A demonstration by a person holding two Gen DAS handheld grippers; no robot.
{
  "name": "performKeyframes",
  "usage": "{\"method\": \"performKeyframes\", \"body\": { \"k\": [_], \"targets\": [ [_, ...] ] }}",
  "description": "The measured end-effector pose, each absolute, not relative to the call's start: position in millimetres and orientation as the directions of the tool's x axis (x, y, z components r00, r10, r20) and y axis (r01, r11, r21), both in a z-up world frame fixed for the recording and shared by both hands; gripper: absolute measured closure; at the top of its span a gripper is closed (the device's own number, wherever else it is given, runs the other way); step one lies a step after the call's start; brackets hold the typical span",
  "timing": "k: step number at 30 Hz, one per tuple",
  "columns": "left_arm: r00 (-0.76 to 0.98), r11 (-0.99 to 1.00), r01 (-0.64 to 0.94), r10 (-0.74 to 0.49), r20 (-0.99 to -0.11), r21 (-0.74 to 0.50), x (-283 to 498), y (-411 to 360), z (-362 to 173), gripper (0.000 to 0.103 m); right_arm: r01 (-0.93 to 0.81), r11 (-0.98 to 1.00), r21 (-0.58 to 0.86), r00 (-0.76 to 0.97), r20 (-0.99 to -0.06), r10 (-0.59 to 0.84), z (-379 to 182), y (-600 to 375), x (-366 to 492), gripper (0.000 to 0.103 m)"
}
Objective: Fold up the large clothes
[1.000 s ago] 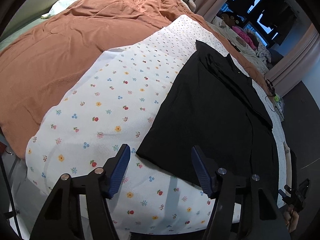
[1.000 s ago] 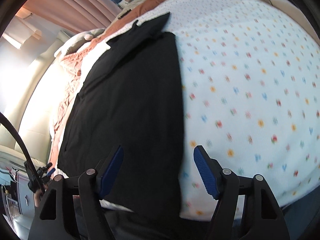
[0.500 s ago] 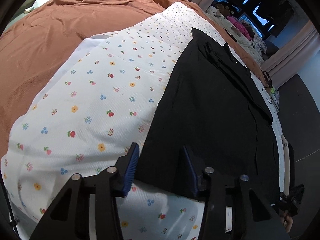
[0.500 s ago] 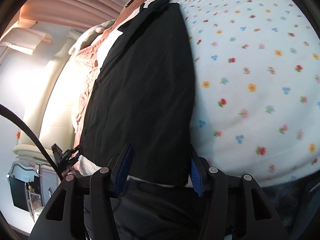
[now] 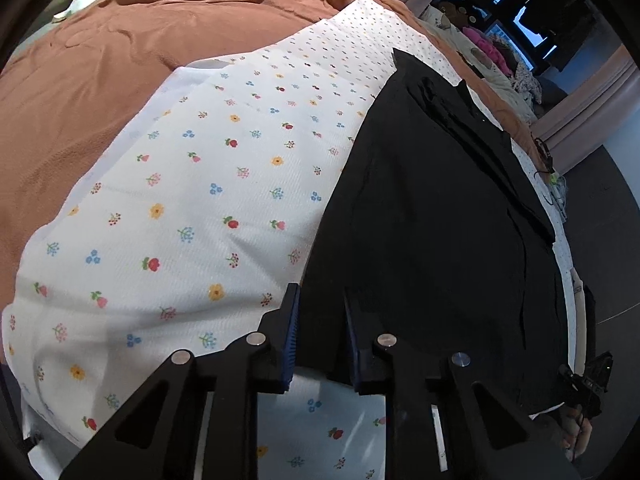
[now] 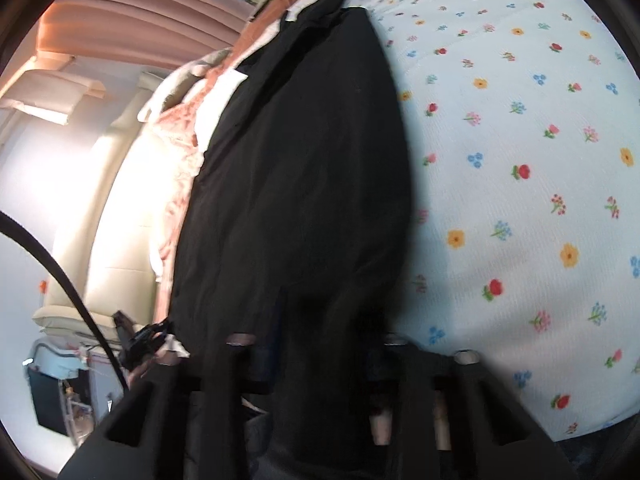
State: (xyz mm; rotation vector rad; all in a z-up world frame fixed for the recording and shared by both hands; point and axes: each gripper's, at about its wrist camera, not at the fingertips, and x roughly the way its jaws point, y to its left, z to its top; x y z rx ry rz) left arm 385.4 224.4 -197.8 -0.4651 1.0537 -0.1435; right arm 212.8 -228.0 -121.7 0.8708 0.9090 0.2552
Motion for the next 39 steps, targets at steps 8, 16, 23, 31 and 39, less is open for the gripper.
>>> {"method": "performKeyframes", "body": {
  "k": [8,16,23,31,39],
  "targets": [
    [0.571,0.875,-0.105,-0.336,-0.749,-0.473,364,223,-174,0.092,0.093,0.651,0.753,0.666,-0.533,0.522,-87,-228,185,0.103],
    [0.629,0.864,-0.074,-0.347,-0.696,-0.498,327,219,-132,0.093,0.001,0.669,0.743,0.707,-0.474,0.524,-51,-225,151,0.103],
    [0.676,0.85,-0.062,-0.35,-0.649,-0.523,274,228,-104,0.093,-0.093,0.681,0.726,0.725,-0.42,0.546,-28,-222,116,0.103],
    [0.727,0.837,-0.049,-0.344,-0.594,-0.545,210,243,-76,0.093,-0.172,0.677,0.716,0.734,-0.365,0.573,-12,-229,90,0.103],
    [0.783,0.842,-0.012,-0.328,-0.529,-0.54,155,246,-39,0.093,-0.244,0.676,0.695,0.746,-0.311,0.589,-2,-232,71,0.103]
  ]
}}
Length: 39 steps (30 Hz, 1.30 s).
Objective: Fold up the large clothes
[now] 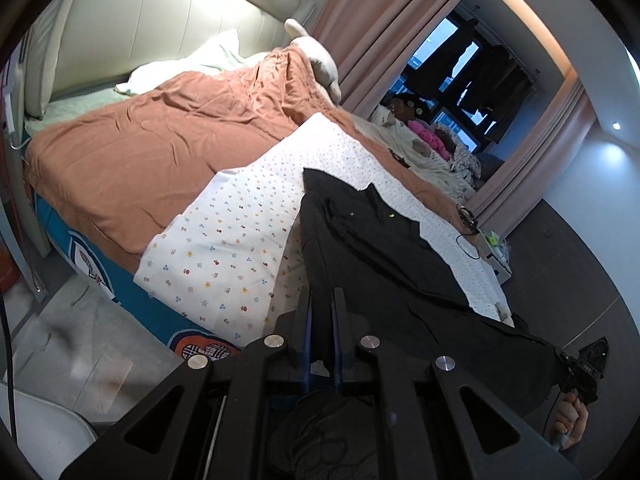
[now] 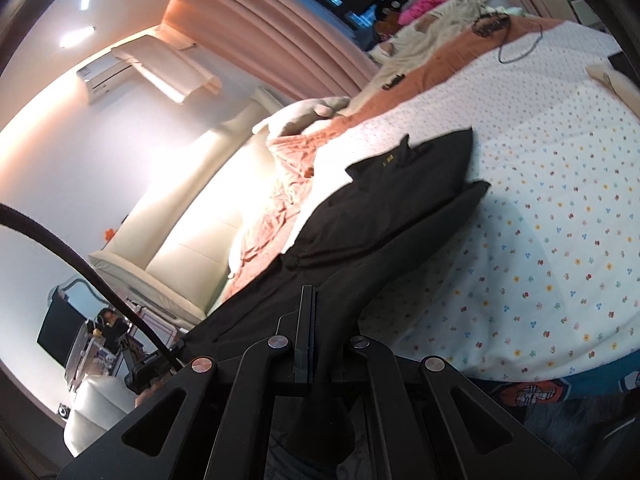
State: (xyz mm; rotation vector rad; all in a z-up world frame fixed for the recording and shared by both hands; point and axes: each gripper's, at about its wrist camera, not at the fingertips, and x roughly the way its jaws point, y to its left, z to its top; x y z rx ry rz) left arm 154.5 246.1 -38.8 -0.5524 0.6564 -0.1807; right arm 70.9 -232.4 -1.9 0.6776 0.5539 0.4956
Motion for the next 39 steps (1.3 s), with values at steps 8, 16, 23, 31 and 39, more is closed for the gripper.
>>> {"method": "performKeyframes", "body": {
  "k": [8,16,23,31,39],
  "targets": [
    [0.814,0.85,0.031,-0.327,-0.48,-0.526,130,240,-8,0.093,-0.253,0.681,0.687,0.762,-0.292,0.578,0,-247,72,0.103],
    [0.823,0.856,0.023,-0.309,-0.477,-0.516,157,237,2,0.093,-0.249,0.675,0.694,0.764,-0.288,0.578,-4,-260,102,0.103],
    [0.836,0.871,0.022,-0.286,-0.468,-0.492,206,233,31,0.093,-0.251,0.674,0.695,0.788,-0.258,0.559,11,-264,147,0.103],
    [0.849,0.89,0.018,-0.255,-0.463,-0.456,270,224,60,0.093,-0.242,0.683,0.689,0.813,-0.24,0.53,27,-261,211,0.103],
    [0.845,0.906,-0.004,-0.224,-0.486,-0.424,342,212,67,0.093,-0.193,0.677,0.71,0.845,-0.231,0.482,23,-256,273,0.103]
  ]
}}
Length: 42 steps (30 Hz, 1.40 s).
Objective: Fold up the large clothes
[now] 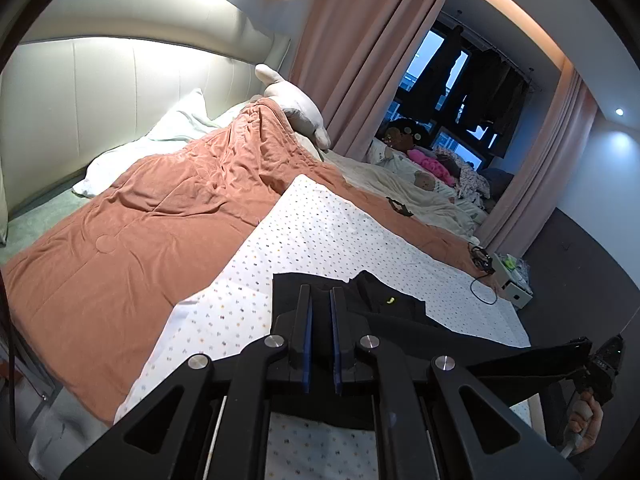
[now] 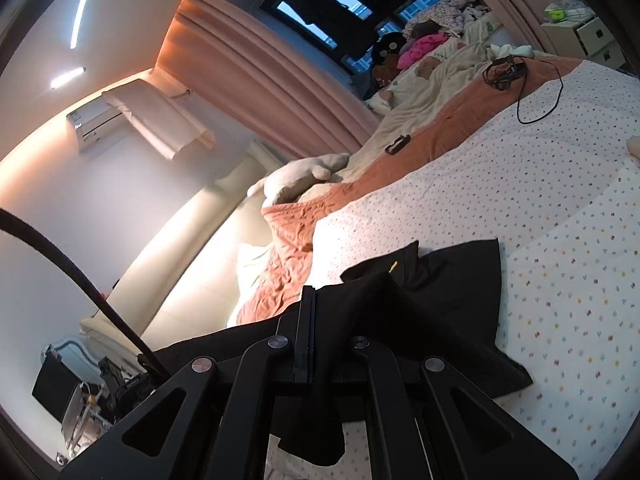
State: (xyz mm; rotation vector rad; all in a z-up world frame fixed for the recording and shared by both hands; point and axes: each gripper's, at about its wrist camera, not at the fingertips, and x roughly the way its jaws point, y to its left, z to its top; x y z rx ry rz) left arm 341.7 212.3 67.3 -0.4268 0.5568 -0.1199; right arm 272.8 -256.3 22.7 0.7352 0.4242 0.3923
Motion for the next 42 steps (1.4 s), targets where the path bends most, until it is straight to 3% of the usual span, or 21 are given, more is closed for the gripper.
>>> {"method": "performKeyframes", "body": {
  "k": [13,24,27,29,31,32,33,35,42],
  "targets": [
    [0.797,0.916,-0.063,-0.193,-0.572,-0.397,458,200,33,0.093,-0.029,0.572,0.82,0.894,-0.235,0.382,-25,-243,343,0.103],
    [0.695,0.941,-0.114,-0.154,-0.703,-0.319,561,180,-41,0.093,0.157,0.545,0.823,0.866,-0.38,0.325,-76,-233,407,0.103],
    [0.67,0.923,-0.121,-0.196,-0.716,-0.366,583,176,-64,0.092,0.195,0.527,0.827,0.843,-0.416,0.341,-86,-233,414,0.102],
    [0.654,0.889,-0.118,-0.266,-0.708,-0.443,593,177,-79,0.085,0.211,0.543,0.812,0.831,-0.442,0.338,-83,-229,416,0.097],
    [0.627,0.866,-0.143,-0.296,-0.721,-0.48,601,177,-93,0.073,0.227,0.58,0.783,0.833,-0.464,0.3,-75,-228,416,0.075],
    [0.618,0.864,-0.164,-0.286,-0.733,-0.476,603,176,-98,0.058,0.231,0.588,0.775,0.838,-0.466,0.284,-71,-228,414,0.044],
    [0.619,0.864,-0.172,-0.279,-0.734,-0.473,603,176,-101,0.048,0.231,0.582,0.78,0.845,-0.457,0.276,-69,-230,411,0.024],
    [0.634,0.865,-0.164,-0.275,-0.723,-0.474,602,175,-102,0.013,0.237,0.576,0.782,0.846,-0.457,0.273,-67,-235,405,0.024],
    [0.64,0.902,-0.148,-0.224,-0.735,-0.405,590,175,-97,0.01,0.333,0.676,0.657,0.778,-0.597,0.197,-74,-241,397,0.024]
  ]
}}
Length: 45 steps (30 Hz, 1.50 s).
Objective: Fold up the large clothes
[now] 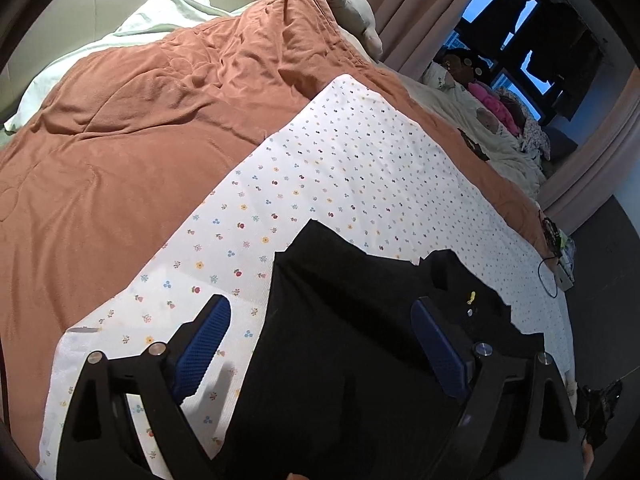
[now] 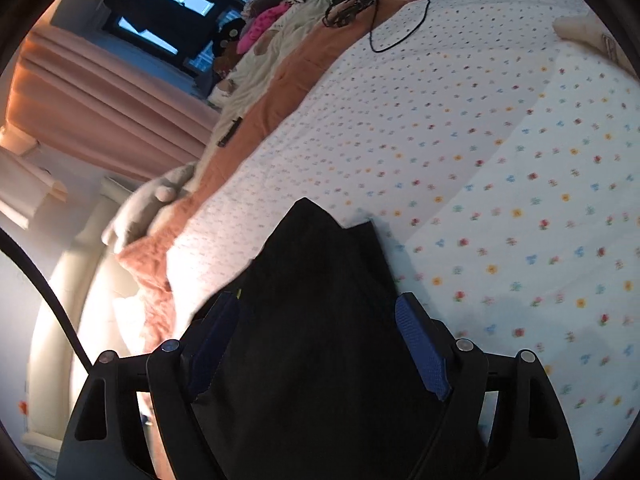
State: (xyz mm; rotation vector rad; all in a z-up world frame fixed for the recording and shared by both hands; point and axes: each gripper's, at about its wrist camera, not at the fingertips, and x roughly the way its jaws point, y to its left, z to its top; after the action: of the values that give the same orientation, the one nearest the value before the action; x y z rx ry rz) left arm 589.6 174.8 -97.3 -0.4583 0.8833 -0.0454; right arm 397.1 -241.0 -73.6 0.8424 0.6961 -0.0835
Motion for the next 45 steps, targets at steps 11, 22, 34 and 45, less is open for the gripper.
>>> {"method": "performKeyframes", "body": {
  "k": [11,22,34,45],
  "targets": [
    [0.537,0.959,-0.069,-0.196,-0.82,-0.274,604,165,-137,0.013,0.31,0.8,0.514,0.699,-0.694,0.176,-65,-210,427,0.024],
    [0.482,0.961,-0.02,-0.233,-0.845,-0.276,663,150,-164,0.047,0.319,0.854,0.411,0.676,-0.73,0.099,-76,-215,498,0.037],
    [0.567,0.99,0.001,-0.114,-0.816,-0.138,671,143,-131,0.098,0.316,0.885,0.341,0.683,-0.73,0.037,-83,-195,520,0.102],
    [0.612,0.994,-0.022,-0.073,-0.787,-0.11,697,135,-112,0.098,0.333,0.858,0.391,0.748,-0.663,0.012,-78,-199,508,0.103]
  ]
}}
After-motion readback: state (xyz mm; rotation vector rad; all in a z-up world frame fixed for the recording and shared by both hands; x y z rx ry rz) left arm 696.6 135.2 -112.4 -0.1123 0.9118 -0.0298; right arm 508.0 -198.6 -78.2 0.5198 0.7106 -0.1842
